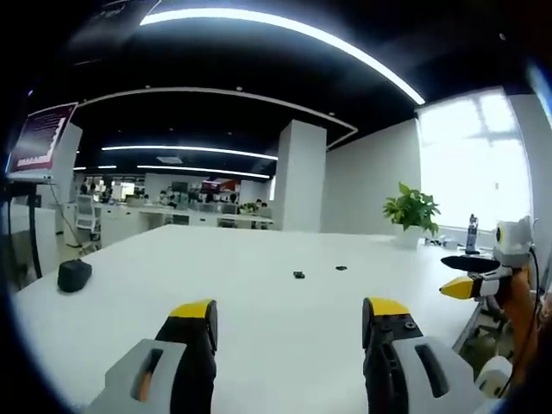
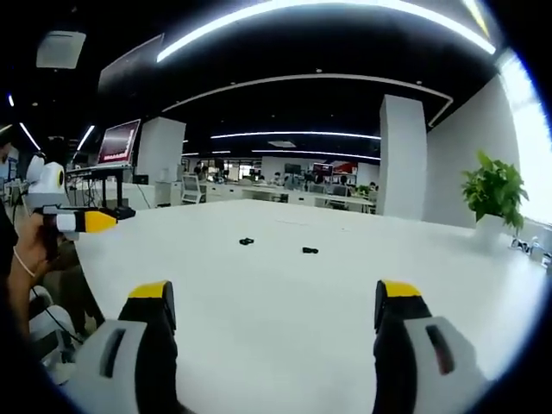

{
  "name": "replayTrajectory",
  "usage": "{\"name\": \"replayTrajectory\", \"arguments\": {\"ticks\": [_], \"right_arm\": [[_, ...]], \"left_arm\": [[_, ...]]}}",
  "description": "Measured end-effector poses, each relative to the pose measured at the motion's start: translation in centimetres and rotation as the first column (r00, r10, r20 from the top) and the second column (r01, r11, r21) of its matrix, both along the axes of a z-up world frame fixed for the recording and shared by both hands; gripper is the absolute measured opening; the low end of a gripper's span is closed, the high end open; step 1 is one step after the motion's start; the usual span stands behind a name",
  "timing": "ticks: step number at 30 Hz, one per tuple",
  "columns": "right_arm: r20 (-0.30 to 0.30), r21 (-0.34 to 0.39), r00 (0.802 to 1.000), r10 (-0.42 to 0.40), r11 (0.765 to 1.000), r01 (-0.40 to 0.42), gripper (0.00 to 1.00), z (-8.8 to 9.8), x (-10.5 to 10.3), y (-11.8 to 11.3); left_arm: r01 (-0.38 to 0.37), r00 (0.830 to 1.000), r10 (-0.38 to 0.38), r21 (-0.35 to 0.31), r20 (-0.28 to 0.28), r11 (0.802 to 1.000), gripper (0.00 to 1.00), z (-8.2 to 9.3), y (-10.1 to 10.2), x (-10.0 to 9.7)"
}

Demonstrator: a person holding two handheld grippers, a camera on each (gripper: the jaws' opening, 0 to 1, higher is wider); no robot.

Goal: Snap the two parts of the plastic buckle together until the buckle closes and remains connected.

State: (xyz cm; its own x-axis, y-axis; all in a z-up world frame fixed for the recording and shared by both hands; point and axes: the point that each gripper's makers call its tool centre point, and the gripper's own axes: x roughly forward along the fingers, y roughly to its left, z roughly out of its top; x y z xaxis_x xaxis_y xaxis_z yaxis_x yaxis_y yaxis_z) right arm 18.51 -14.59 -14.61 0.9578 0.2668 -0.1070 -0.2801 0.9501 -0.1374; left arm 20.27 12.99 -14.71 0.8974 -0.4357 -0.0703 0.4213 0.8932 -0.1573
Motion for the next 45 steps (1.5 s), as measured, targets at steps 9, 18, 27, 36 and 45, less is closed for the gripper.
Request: {"name": "replayTrajectory", "arguments": {"ticks": [9,18,27,36,45], "right_arm": [[-0.027,0.012,1.0,0.004,1.0,-0.004,0.94,-0.6,0.1,0.0],[-0.041,0.006,0.999,-0.014,1.0,0.014,1.0,-1.0,0.1,-0.5],[-0.006,0.052,1.0,-0.013,0.999,0.014,1.0,-0.4,0.2,-0.6],[-0.02,0.051,1.0,-0.023,0.998,0.024,1.0,-0.7,0.1,-0.9],[-0.028,0.045,0.999,-0.017,0.999,0.018,1.0,-0.9,0.2,-0.8]], "left_arm": [[-0.004,1.0,0.004,0.023,0.01,1.0,0.69,-0.1,0.0,0.0],[-0.002,1.0,0.002,0.024,0.007,1.0,0.72,-0.2,-0.1,-0.1],[-0.017,1.0,0.017,0.012,0.004,1.0,0.81,-0.3,0.2,0.1],[-0.021,1.0,0.021,-0.027,-0.001,0.999,0.99,-0.1,0.2,0.3],[-0.027,1.0,0.027,-0.014,-0.006,1.0,0.99,-0.4,0.0,0.7]]}}
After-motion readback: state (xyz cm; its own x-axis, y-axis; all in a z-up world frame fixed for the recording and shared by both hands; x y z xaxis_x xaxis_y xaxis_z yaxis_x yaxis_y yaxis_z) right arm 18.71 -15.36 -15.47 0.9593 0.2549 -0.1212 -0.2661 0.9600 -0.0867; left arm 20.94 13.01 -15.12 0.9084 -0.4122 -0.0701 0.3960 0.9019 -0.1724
